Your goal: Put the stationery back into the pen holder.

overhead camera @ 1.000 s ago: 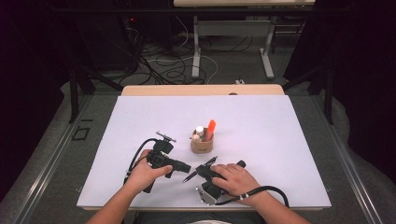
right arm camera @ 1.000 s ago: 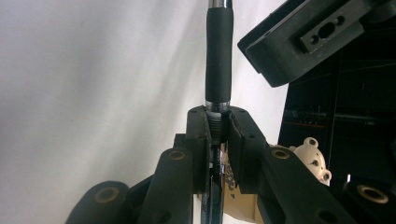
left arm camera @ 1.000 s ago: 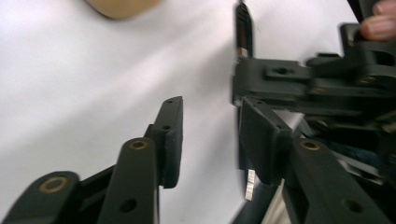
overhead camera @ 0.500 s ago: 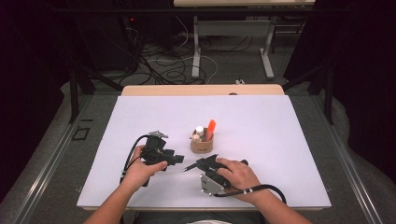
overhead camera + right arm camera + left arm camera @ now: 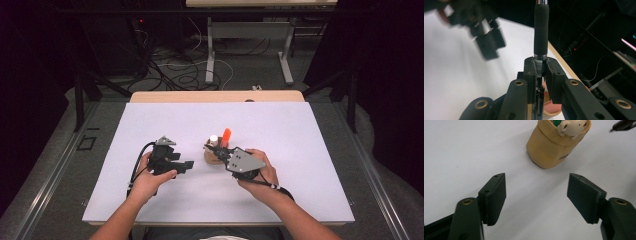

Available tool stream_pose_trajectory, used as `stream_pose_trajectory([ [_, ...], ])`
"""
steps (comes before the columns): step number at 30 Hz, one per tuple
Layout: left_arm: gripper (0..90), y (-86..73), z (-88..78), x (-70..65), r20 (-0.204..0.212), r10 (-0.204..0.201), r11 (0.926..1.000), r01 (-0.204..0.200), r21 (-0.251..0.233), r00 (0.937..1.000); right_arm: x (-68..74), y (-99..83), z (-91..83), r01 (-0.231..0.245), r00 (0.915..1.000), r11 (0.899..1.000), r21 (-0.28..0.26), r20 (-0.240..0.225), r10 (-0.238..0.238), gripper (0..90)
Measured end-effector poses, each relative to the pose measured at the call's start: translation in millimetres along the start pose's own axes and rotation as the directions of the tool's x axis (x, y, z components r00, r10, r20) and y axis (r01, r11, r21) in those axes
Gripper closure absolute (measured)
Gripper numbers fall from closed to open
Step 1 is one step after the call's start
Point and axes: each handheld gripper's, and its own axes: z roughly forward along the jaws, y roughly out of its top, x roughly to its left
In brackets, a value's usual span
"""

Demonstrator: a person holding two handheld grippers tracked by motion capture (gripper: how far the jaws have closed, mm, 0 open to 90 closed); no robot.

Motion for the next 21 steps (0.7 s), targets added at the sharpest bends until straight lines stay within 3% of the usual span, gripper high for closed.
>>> stream_pose_trajectory([
  [3,27.9,-0.2,0.7,1.2,0.005,-0.006,0.9999,0.007,-0.012,1.0,-9.5,0.0,3.4,-0.1,0.9949,0.994,-0.035,0.009,0.1,79.7],
  [7,22.5,0.0,0.4,1.9,-0.015,-0.009,0.9998,0.009,-0.016,0.9998,-16.0,-1.3,10.7,-0.202,0.979,0.976,-0.078,0.015,0.203,79.7],
  [11,16.2,0.4,-0.6,3.1,-0.017,-0.019,0.9992,0.018,-0.036,0.9997,-19.3,-3.4,19.2,-0.269,0.9621,0.957,-0.105,0.019,0.272,79.7],
  [16,14.9,1.1,-3.2,3.7,-0.039,-0.012,0.9986,0.01,-0.051,0.9992,-22.6,-9.9,28.0,-0.343,0.9366,0.933,-0.111,0.034,0.349,79.6],
  [18,12.2,1.3,-3.5,4.2,-0.04,-0.01,0.9988,0.008,-0.049,0.9992,-23.9,-13.0,30.1,-0.382,0.9214,0.918,-0.104,0.031,0.387,79.6],
  [19,11.6,1.2,-3.1,4.2,-0.037,-0.014,0.9988,0.012,-0.048,0.9992,-24.6,-14.5,31.5,-0.392,0.9169,0.914,-0.107,0.034,0.398,79.6],
  [20,10.6,1.3,-2.9,4.0,-0.04,-0.016,0.999,0.014,-0.041,0.9991,-26.3,-16.2,33.3,-0.388,0.9187,0.915,-0.114,0.033,0.394,79.6],
  [21,8.7,1.4,-2.7,4.4,-0.045,-0.009,0.9992,0.007,-0.038,0.999,-26.2,-17.2,33.9,-0.407,0.9109,0.908,-0.102,0.03,0.412,79.6],
])
